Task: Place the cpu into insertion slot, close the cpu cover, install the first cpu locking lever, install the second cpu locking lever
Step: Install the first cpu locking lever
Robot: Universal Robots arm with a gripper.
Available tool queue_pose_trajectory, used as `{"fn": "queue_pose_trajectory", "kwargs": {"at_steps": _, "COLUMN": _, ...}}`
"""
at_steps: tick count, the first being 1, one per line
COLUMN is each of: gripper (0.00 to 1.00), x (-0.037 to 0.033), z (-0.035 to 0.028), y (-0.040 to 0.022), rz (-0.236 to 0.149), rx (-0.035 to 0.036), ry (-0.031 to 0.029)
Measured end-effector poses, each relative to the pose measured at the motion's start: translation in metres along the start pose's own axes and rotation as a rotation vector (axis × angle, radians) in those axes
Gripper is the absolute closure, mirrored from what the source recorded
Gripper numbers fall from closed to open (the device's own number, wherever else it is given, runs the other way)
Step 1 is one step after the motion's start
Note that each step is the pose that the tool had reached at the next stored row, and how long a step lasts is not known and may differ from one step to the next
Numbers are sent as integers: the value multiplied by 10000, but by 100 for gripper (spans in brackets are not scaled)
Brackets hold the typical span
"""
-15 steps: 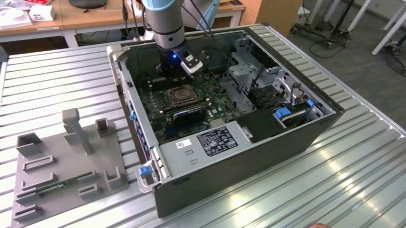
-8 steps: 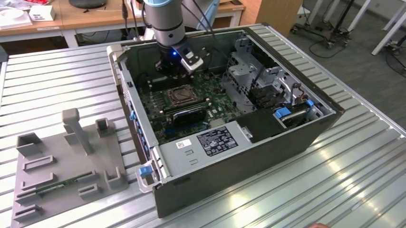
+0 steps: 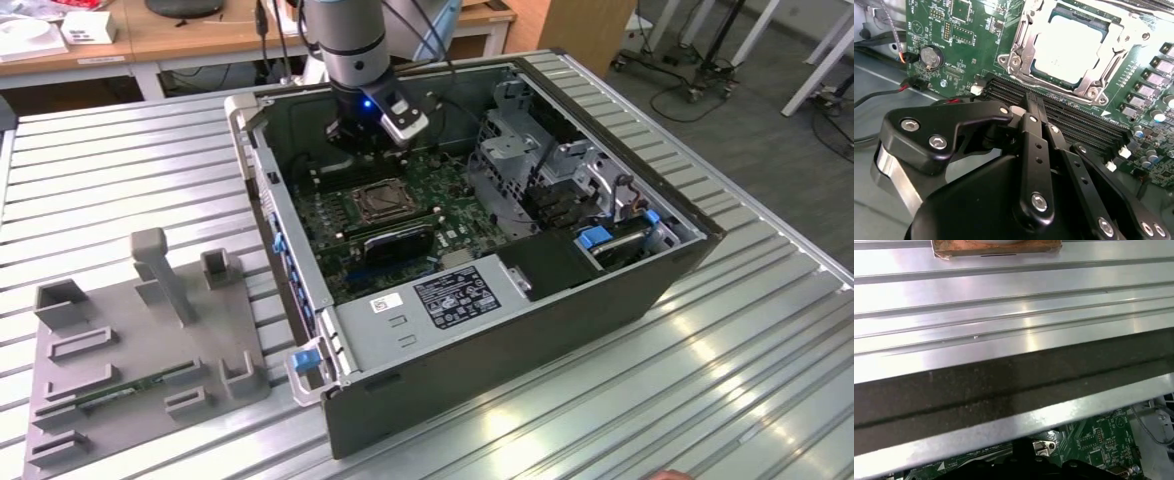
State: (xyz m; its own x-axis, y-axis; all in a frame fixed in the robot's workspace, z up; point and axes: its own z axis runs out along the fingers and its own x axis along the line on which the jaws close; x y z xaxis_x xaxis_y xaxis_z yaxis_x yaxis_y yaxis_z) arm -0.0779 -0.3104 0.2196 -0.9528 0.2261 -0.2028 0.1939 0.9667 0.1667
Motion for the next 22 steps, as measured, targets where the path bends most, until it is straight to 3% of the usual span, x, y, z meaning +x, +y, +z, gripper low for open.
{"fn": "queue_pose_trajectory", "kwargs": {"at_steps": 10, "gripper": 89, "x": -3, "z": -14, "y": 2, "rz": -1, "rx": 4, "ry": 2}}
{"fn": "queue_pose_trajectory", "kwargs": {"at_steps": 11, "gripper": 89, "x": -4, "z": -15, "y": 3, "rz": -6, "rx": 38, "ry": 31}}
{"fn": "queue_pose_trajectory", "kwargs": {"at_steps": 12, "gripper": 89, "x": -6, "z": -14, "y": 3, "rz": -14, "rx": 129, "ry": 135}}
{"fn": "queue_pose_trajectory", "kwargs": {"at_steps": 15, "gripper": 89, "x": -6, "z": -13, "y": 3, "rz": -82, "rx": 494, "ry": 534}}
{"fn": "queue_pose_trajectory", "kwargs": {"at_steps": 16, "gripper": 89, "x": -6, "z": -13, "y": 3, "rz": -135, "rx": 573, "ry": 623}}
{"fn": "queue_pose_trajectory", "kwargs": {"at_steps": 18, "gripper": 89, "x": -5, "z": -14, "y": 3, "rz": -304, "rx": 594, "ry": 732}}
{"fn": "queue_pose_trajectory", "kwargs": {"at_steps": 22, "gripper": 89, "x": -5, "z": -14, "y": 3, "rz": -449, "rx": 572, "ry": 764}}
